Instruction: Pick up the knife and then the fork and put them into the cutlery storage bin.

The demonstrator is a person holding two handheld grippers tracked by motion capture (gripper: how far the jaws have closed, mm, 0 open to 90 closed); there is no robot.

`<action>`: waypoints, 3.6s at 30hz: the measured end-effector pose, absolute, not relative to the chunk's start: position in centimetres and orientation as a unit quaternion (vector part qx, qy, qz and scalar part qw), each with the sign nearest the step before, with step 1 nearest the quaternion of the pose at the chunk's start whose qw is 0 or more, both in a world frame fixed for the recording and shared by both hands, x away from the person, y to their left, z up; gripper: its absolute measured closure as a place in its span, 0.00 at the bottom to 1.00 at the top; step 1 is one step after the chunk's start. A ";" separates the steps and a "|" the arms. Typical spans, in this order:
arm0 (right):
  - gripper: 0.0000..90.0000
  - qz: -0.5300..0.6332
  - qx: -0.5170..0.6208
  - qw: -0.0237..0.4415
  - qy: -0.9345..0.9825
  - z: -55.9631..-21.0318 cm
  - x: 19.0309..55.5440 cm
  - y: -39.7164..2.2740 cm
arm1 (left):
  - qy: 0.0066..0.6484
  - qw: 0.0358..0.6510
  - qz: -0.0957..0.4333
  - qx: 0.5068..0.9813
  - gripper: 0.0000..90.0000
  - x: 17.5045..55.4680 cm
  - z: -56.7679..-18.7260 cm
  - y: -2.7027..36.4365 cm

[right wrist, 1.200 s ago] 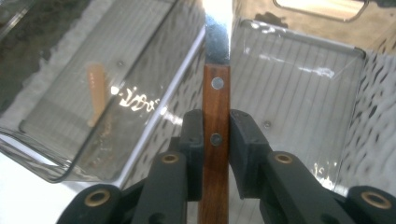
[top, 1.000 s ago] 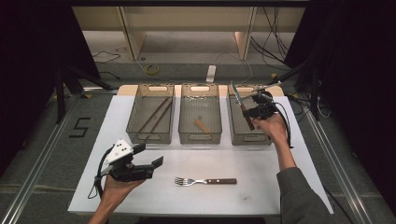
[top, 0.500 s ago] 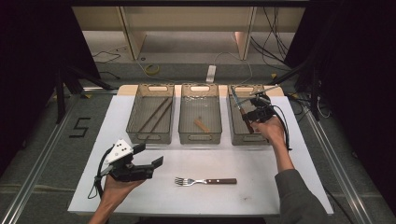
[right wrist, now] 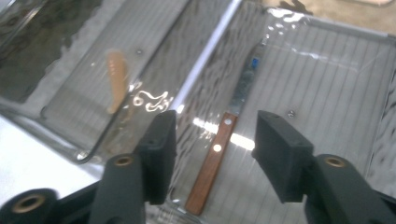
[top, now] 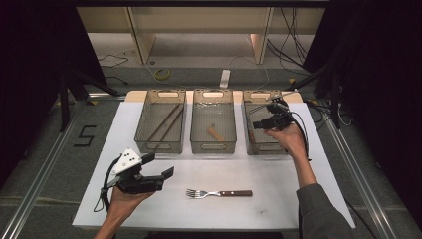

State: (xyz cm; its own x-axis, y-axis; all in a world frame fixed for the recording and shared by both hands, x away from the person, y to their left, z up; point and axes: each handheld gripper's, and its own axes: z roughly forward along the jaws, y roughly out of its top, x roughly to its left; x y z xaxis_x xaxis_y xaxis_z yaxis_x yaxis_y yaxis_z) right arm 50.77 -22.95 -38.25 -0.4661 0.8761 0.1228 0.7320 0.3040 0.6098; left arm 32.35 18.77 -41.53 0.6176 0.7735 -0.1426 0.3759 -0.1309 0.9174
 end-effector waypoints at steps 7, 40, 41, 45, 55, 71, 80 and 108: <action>0.43 0.332 0.435 0.114 0.829 -36.4 48.0 -21.6 | 0.395 0.529 0.188 0.727 0.17 32.4 -41.5 18.8; 0.25 0.322 0.270 0.063 0.905 -37.0 38.9 -15.6 | 0.392 0.528 0.190 0.729 0.17 32.3 -41.4 18.8; 0.25 0.321 0.266 0.064 0.907 -37.1 38.9 -15.4 | 0.393 0.528 0.190 0.729 0.17 32.3 -41.4 18.8; 0.26 0.315 0.258 0.056 0.912 -37.4 38.4 -14.8 | 0.392 0.528 0.190 0.729 0.17 32.3 -41.4 18.8; 0.28 0.291 0.244 0.042 0.924 -38.4 37.9 -13.8 | 0.393 0.530 0.190 0.727 0.17 32.2 -41.4 18.8; 0.39 0.211 0.210 0.025 0.954 -41.8 36.9 -12.9 | 0.392 0.531 0.190 0.727 0.17 32.2 -41.4 18.8; 0.49 0.179 0.192 0.027 0.965 -43.3 36.8 -12.5 | 0.392 0.529 0.191 0.728 0.17 32.2 -41.4 18.8; 0.71 0.130 0.170 0.020 0.977 -45.9 37.0 -11.2 | 0.391 0.529 0.189 0.729 0.17 32.3 -41.4 18.7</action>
